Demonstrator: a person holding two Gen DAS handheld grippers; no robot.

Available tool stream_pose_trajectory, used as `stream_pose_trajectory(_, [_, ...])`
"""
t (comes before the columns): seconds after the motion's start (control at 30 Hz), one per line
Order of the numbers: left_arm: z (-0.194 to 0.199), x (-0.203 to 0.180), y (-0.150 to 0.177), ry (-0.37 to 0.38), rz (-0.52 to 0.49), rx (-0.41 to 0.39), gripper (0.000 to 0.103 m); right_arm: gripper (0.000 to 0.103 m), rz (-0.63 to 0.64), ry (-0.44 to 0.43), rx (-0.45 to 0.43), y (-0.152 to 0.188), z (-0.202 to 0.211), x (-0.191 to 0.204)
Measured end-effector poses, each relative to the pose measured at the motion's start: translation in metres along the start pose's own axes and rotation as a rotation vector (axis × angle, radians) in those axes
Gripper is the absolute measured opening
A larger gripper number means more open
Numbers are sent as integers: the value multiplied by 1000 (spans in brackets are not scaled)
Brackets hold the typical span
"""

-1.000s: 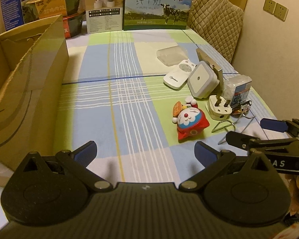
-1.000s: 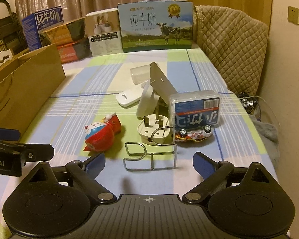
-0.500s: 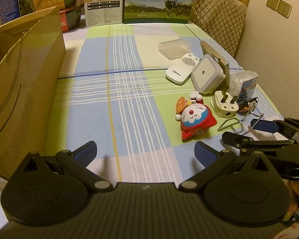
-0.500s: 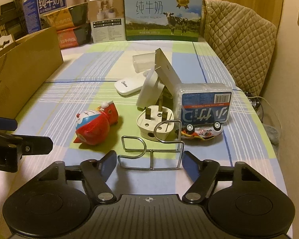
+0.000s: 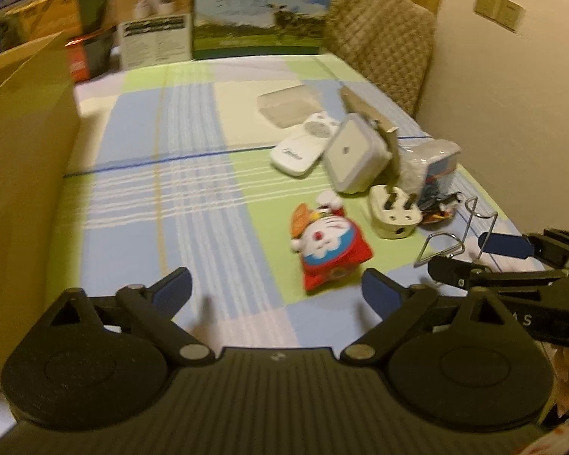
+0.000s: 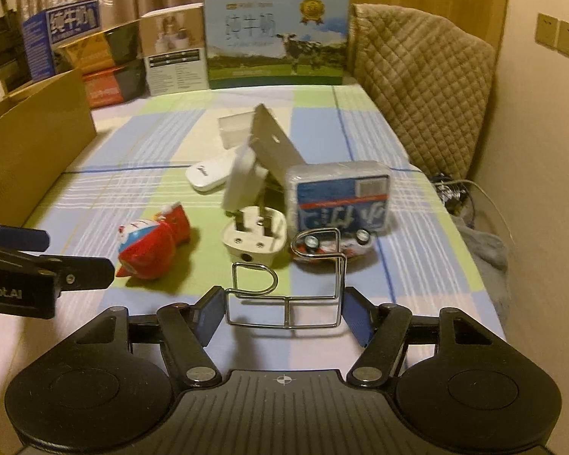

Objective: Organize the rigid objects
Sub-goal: 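Grasp the red Doraemon toy with the left tool while the right tool grasps the metal wire stand, then carry the toy and wire stand with both tools over the cardboard box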

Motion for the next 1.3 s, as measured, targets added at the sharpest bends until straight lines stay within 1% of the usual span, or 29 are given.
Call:
stream_pose_trajectory(0.2, [-9,-21,-6,51,-87,-38,87,64,-35,35,-23,-4,7,-12])
stream_pose_trajectory(0.23, [-12,-23,-7,55,-96,-40,83,64,-42,34,-21,-3,8,-13])
stream_pose_trajectory(0.27, [-13,-26,-7,56,-104,-41,76,64,-46,34,-20,-3,8,-13])
stream_pose_trajectory(0.37, [-18,-32,-9,52,-145,-44,66,64,-52,35,-20,-2,8,-15])
stream_pose_trajectory(0.4, [-20,-34,-10,51,-159,-45,64,64,-56,35,-19,-3,7,-15])
stream_pose_trajectory(0.43, [-21,-36,-10,50,-167,-46,60,64,-62,37,-18,-3,7,-16])
stream_pose_trajectory(0.47, [-23,-37,-11,51,-172,-48,53,64,-66,39,-18,-3,7,-17])
stream_pose_trajectory(0.5, [-24,-38,-11,47,-179,-48,51,64,-69,41,-19,-3,7,-18])
stream_pose_trajectory(0.7, [-32,-40,-9,31,-212,-40,49,64,-84,41,-14,-2,5,-19])
stream_pose_trajectory(0.73, [-32,-40,-8,30,-216,-39,48,64,-88,41,-14,-2,5,-19])
stream_pose_trajectory(0.77, [-33,-41,-8,32,-219,-37,44,64,-92,40,-14,-2,5,-20])
stream_pose_trajectory(0.83, [-33,-43,-7,39,-221,-32,40,64,-93,39,-15,-2,5,-19])
stream_pose_trajectory(0.9, [-33,-43,-7,34,-215,-30,40,64,-92,38,-15,-2,5,-18])
stream_pose_trajectory(1.03, [-28,-42,-7,47,-188,-15,40,64,-95,39,-22,-4,6,-18])
stream_pose_trajectory(1.3, [-4,-33,-11,60,-152,-7,40,64,-74,11,-39,-9,14,-7])
Point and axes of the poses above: each gripper's, at about its wrist camera, not at the fingertips, and z roughly against the way its jaws point, x to its left, y to its underside, the point moved 9 cm from there along -z, roughly the way its jaws point, and after that the axes turned 2 degrees about -x, right-handed, at the moved point
